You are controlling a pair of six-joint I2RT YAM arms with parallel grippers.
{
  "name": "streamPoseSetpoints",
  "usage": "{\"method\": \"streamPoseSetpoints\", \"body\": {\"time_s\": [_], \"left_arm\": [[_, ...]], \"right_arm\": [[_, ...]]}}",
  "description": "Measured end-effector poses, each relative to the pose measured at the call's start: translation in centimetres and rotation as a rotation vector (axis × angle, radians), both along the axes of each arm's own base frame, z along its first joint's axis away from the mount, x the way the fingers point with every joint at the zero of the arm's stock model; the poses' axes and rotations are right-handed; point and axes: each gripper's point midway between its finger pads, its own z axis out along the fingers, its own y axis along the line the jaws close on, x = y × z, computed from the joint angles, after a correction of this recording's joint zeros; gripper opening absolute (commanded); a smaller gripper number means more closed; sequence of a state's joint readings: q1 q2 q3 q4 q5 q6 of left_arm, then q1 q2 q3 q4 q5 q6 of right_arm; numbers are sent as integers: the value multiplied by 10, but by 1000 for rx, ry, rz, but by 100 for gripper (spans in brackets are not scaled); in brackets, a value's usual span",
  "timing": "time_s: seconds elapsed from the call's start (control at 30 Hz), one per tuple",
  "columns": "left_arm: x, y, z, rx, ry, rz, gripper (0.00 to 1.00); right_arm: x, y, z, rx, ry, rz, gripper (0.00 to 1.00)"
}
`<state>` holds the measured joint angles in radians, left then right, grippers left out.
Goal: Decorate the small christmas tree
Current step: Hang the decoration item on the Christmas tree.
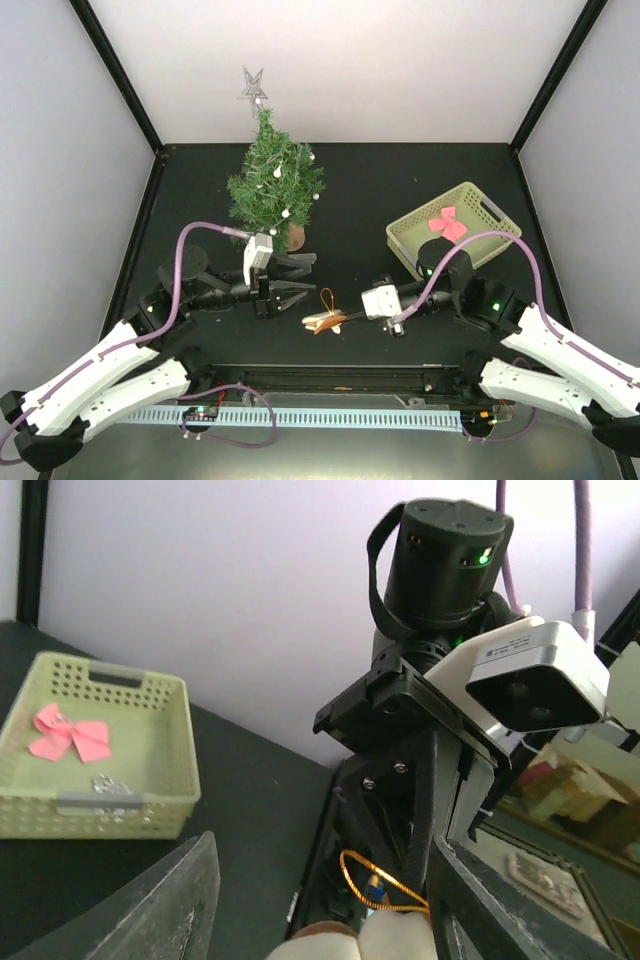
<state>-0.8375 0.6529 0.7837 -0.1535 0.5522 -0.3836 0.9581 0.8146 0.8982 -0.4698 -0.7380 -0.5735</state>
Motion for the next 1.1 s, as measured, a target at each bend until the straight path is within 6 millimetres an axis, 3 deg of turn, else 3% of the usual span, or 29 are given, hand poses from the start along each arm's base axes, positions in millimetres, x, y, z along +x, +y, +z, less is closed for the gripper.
{"method": "streamPoseSetpoints", "body": {"time_s": [0.17, 0.33, 0.47, 0.8, 1.0, 1.1], "left_arm": [[3, -12, -14, 34, 149, -34, 49], [5, -23, -30, 78, 259, -68, 16], [0, -24, -28, 72, 279, -101, 2], [-2, -25, -21, 48, 269, -117, 2], [-3, -23, -7, 48, 220, -113, 2], [-4, -21, 4, 36, 188, -114, 11]], "right_arm": [[1, 5, -7, -23, 14, 20, 1], [0, 6, -7, -24, 19, 28, 1], [1, 6, -8, -28, 28, 23, 1], [13, 11, -20, -45, 90, -55, 1], [14, 9, -27, -49, 104, -74, 1], [16, 9, -23, -33, 87, -88, 1]]}}
